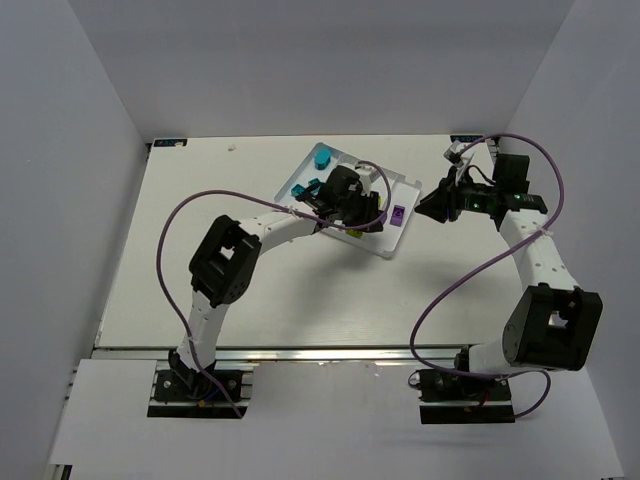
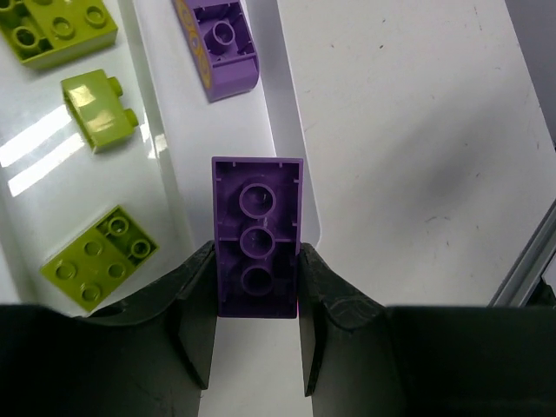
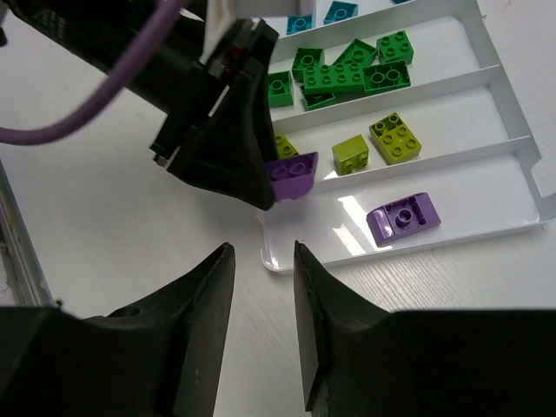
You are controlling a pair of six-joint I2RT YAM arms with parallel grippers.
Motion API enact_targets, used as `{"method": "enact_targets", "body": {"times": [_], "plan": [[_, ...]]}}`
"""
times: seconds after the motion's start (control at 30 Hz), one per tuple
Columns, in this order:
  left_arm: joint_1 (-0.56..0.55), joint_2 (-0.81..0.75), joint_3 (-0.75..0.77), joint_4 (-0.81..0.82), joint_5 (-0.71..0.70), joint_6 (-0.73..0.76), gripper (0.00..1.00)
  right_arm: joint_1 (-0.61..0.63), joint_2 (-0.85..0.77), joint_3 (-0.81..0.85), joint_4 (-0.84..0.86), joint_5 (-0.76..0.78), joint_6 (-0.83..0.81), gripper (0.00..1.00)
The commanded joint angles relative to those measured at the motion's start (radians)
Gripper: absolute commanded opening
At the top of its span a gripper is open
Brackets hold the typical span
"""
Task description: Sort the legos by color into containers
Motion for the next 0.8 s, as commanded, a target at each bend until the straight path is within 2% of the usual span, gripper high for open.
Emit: {"method": "enact_targets", "body": {"times": [0.0,0.17,0.27,0.37,0.43,0.53,0.63,0.67,0.77], "plan": [[-0.024,0.014,0.100,-0.031,0.001,-0.005,0.00,-0.008,-0.053,-0.028,0.007,-0.024,0.015,0.39],[-0.047,0.089,0.186,-0.066,-0.031,-0.008,0.02,-0.010,-0.062,-0.045,0.010,-0.021,0.020,0.38],[-0.056,0.111,0.208,-0.082,-0.060,-0.011,0.11,-0.011,-0.061,-0.042,0.012,-0.018,0.020,0.38],[-0.063,0.121,0.231,-0.106,-0.101,-0.017,0.36,-0.011,-0.058,-0.039,0.013,-0.016,0.023,0.39],[-0.067,0.127,0.243,-0.118,-0.114,-0.017,0.58,-0.010,-0.055,-0.035,0.015,-0.015,0.026,0.40],[-0.067,0.132,0.252,-0.129,-0.130,-0.020,0.65,-0.010,-0.053,-0.034,0.015,-0.009,0.026,0.40],[-0.067,0.129,0.257,-0.135,-0.150,-0.020,0.87,-0.011,-0.053,-0.032,0.010,-0.001,0.023,0.41],[-0.067,0.128,0.261,-0.138,-0.155,-0.022,0.91,-0.011,-0.055,-0.032,0.004,0.000,0.017,0.42],[-0.067,0.102,0.277,-0.148,-0.181,-0.022,0.91,-0.011,-0.056,-0.022,-0.019,0.008,0.004,0.45]]}}
